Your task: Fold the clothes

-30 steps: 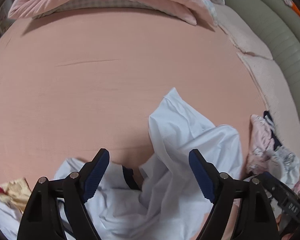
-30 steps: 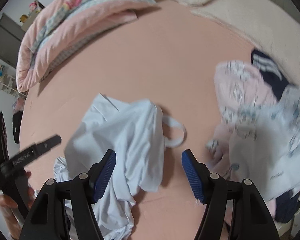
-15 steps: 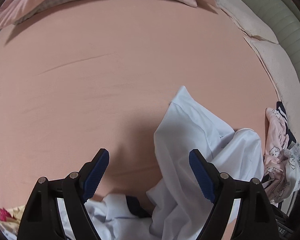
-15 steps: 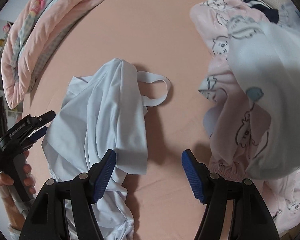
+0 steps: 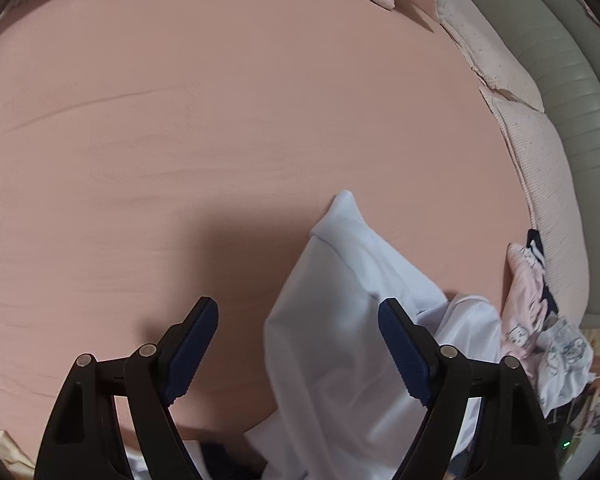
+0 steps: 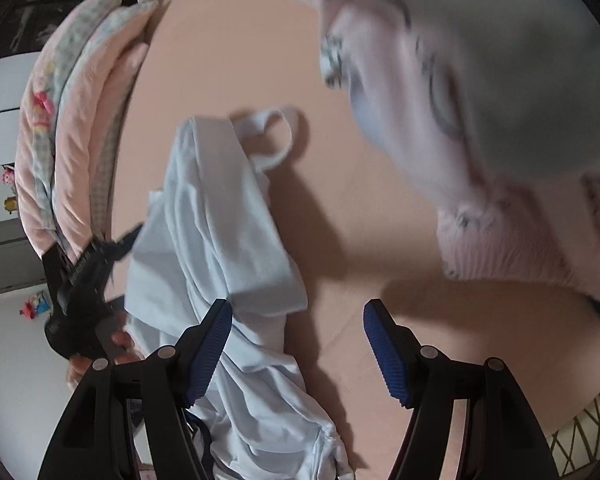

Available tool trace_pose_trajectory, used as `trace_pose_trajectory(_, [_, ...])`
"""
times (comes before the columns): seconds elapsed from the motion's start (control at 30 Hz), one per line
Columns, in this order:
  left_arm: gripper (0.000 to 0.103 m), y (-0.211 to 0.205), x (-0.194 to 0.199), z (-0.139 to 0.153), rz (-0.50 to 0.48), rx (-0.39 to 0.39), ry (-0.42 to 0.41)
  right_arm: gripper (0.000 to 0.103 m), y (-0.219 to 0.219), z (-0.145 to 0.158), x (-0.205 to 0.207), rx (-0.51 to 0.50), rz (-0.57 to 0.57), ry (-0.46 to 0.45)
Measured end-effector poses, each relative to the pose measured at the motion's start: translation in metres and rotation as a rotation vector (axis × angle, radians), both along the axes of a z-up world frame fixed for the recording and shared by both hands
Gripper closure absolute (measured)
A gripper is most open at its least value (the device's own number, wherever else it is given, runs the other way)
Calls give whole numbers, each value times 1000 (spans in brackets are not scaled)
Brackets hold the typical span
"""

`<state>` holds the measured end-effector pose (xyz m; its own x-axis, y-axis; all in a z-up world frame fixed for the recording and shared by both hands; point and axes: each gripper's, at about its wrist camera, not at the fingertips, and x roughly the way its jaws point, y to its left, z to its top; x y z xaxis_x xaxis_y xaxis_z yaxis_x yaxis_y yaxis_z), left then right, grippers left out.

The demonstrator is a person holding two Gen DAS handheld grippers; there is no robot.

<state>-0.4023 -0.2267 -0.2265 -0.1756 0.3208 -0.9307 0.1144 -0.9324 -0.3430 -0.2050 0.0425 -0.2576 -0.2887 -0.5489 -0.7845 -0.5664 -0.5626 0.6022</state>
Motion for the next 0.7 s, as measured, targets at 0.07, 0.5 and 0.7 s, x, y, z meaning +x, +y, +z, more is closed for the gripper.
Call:
trace_pose_trajectory(0.07, [21, 7, 3, 0, -18, -3, 4, 35, -4, -2, -2, 4, 3, 7])
trace_pose_trajectory(0.5, [21, 14, 2, -14, -67, 66, -4, 35, -20, -14, -34, -17, -1, 52])
trace_pose_trajectory(0.7, [20, 2, 6, -19, -54, 110, 6, 34, -13, -22, -31, -50, -52, 66])
